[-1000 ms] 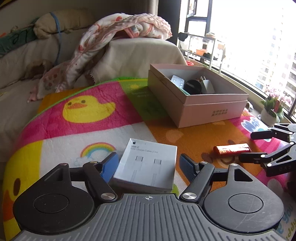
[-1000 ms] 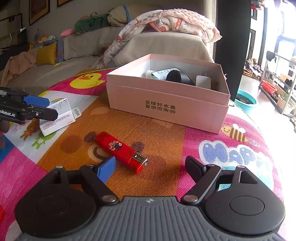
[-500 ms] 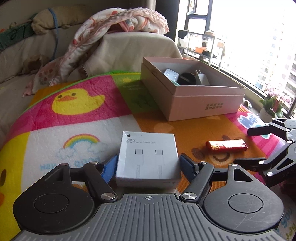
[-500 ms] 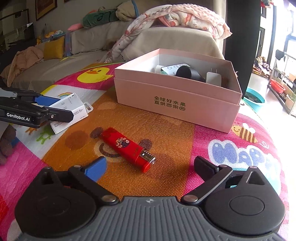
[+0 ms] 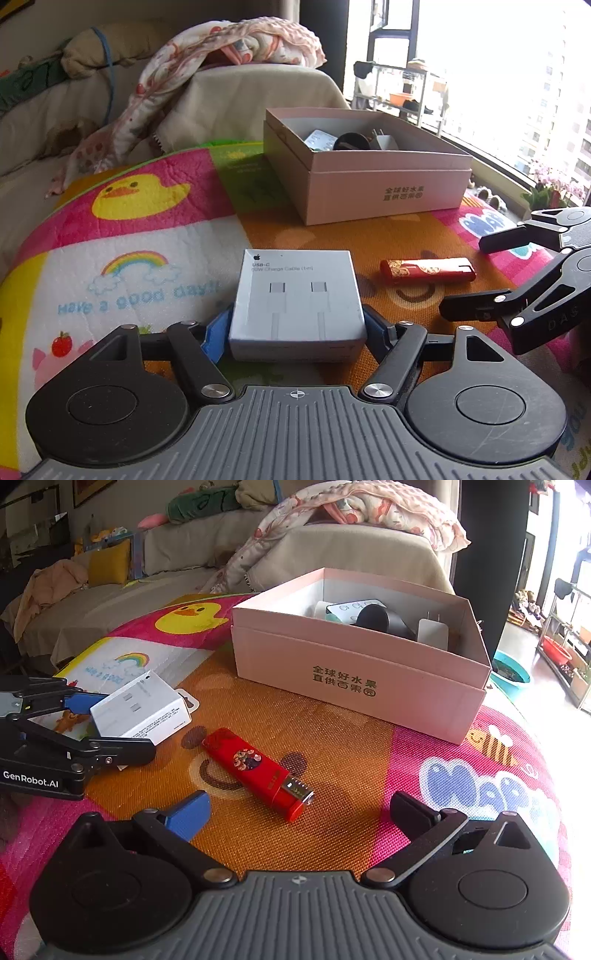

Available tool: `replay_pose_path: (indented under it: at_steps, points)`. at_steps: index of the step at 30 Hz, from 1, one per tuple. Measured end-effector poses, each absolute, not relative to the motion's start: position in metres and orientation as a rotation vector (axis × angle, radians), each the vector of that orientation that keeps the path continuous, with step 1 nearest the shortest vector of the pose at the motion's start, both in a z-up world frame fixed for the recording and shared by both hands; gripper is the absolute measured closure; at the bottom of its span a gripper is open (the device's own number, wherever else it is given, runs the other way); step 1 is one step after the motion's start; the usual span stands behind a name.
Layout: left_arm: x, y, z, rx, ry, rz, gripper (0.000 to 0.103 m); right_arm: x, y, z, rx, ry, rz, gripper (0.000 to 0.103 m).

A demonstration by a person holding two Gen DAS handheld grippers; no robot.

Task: Organize rigid objects
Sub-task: 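Grasp the red metal-tipped tube with the right tool while the left tool holds the cable box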

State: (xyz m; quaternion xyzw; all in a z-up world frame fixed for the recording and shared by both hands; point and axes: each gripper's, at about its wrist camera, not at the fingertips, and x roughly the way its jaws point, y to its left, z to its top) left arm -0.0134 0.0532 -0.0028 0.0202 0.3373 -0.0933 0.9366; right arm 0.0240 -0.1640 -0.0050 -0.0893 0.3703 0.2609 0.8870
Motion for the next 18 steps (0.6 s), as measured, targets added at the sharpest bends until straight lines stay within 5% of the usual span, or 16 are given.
replay_pose_path:
  at_steps: [13, 18]
  points:
    - [-0.016, 0.053, -0.003, 0.037, 0.678, -0.188, 0.027, 0.022, -0.184, -0.001, -0.333, 0.620, 0.131, 0.009]
    - [-0.016, 0.053, -0.004, 0.038, 0.678, -0.188, 0.027, 0.017, -0.184, 0.008, -0.141, 0.711, 0.359, 0.009]
